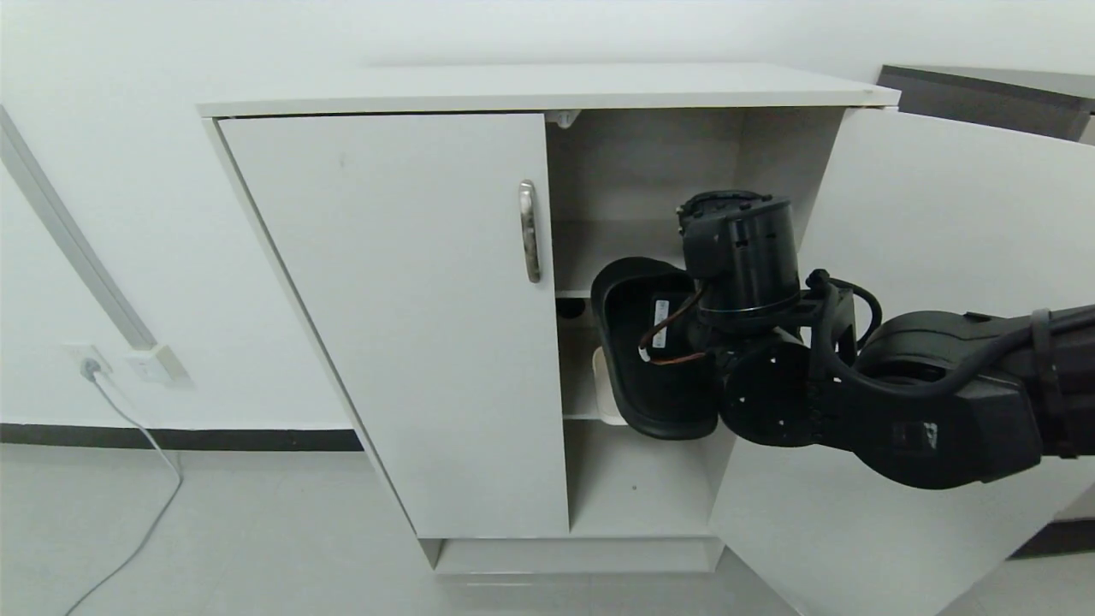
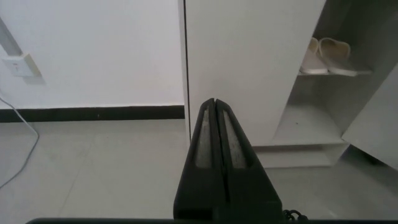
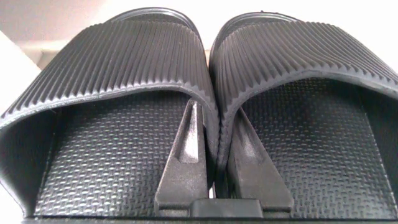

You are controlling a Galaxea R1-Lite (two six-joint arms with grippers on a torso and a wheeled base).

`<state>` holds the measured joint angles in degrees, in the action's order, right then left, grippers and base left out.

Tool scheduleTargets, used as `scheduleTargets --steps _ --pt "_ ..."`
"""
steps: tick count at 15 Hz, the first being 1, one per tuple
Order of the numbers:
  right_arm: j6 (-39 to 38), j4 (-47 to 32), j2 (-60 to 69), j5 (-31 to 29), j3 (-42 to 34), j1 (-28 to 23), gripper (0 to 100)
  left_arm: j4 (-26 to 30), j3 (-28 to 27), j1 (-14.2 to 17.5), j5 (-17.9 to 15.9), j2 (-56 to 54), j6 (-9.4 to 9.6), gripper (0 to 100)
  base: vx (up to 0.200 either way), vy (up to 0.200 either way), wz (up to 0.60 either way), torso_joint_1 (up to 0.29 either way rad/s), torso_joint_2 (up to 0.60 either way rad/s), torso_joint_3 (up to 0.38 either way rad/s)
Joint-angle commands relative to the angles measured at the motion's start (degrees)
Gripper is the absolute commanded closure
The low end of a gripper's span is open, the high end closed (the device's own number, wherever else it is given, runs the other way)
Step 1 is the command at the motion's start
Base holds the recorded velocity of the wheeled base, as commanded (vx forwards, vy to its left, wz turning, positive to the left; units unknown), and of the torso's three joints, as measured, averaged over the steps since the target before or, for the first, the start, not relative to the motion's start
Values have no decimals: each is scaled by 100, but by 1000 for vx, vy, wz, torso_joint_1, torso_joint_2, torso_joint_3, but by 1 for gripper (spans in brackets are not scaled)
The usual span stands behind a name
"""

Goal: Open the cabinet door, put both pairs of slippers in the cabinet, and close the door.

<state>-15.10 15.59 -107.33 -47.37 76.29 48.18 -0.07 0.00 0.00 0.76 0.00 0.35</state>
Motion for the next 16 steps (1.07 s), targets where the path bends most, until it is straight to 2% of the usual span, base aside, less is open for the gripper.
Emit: scheduleTargets --steps 1,5,11,16 --pt "-1 5 -34 0 0 -1 100 -1 0 0 4 9 0 100 200 0 0 2 2 7" --pt "-1 5 -122 9 0 7 100 -1 0 0 4 0 0 100 200 0 0 2 0 2" --pt "16 32 -315 35 106 -1 100 -1 0 0 4 9 0 100 0 0 0 0 0 0" --pt "201 -346 -614 79 914 -230 100 -1 0 0 4 9 0 100 0 0 0 0 0 0"
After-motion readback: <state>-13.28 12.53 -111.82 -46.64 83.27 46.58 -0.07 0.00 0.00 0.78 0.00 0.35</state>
